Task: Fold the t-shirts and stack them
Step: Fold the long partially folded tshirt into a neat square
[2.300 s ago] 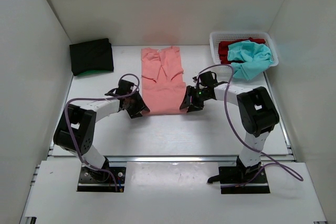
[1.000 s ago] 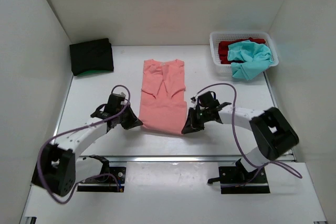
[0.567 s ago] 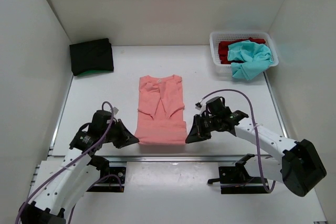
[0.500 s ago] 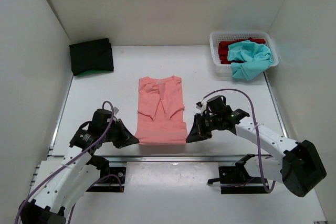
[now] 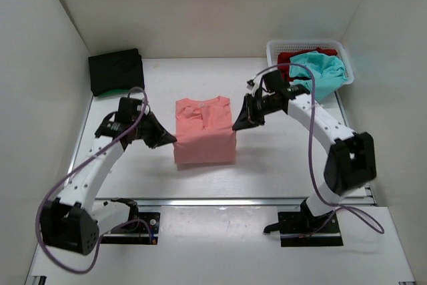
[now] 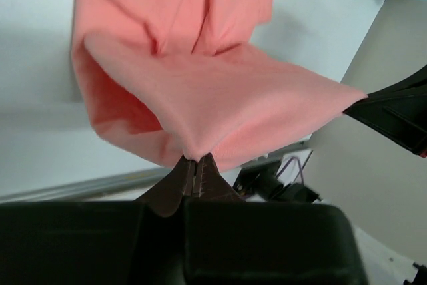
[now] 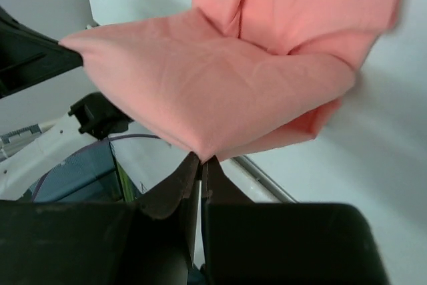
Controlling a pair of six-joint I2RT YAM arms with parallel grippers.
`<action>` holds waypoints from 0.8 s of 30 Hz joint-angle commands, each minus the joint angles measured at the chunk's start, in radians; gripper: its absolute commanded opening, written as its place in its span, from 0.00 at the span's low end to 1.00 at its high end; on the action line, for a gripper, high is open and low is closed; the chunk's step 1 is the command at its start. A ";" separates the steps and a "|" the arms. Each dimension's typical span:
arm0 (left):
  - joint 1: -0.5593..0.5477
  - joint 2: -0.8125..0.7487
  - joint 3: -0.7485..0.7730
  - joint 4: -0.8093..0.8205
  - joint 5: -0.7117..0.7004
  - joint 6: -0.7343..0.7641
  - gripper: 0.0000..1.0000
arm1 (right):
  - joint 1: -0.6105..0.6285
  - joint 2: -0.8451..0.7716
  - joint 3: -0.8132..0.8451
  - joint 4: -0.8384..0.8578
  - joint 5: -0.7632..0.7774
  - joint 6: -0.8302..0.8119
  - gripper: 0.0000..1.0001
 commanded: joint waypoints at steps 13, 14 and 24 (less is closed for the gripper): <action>0.188 0.910 0.693 0.465 -0.036 0.013 0.57 | -0.201 1.019 1.387 -0.118 0.042 -0.003 0.61; 0.205 0.933 0.709 0.476 -0.020 -0.003 0.51 | -0.207 1.037 1.400 -0.141 0.054 -0.010 0.67; 0.121 0.733 0.403 0.480 -0.141 0.054 0.56 | -0.169 0.551 0.696 0.147 0.214 -0.179 0.77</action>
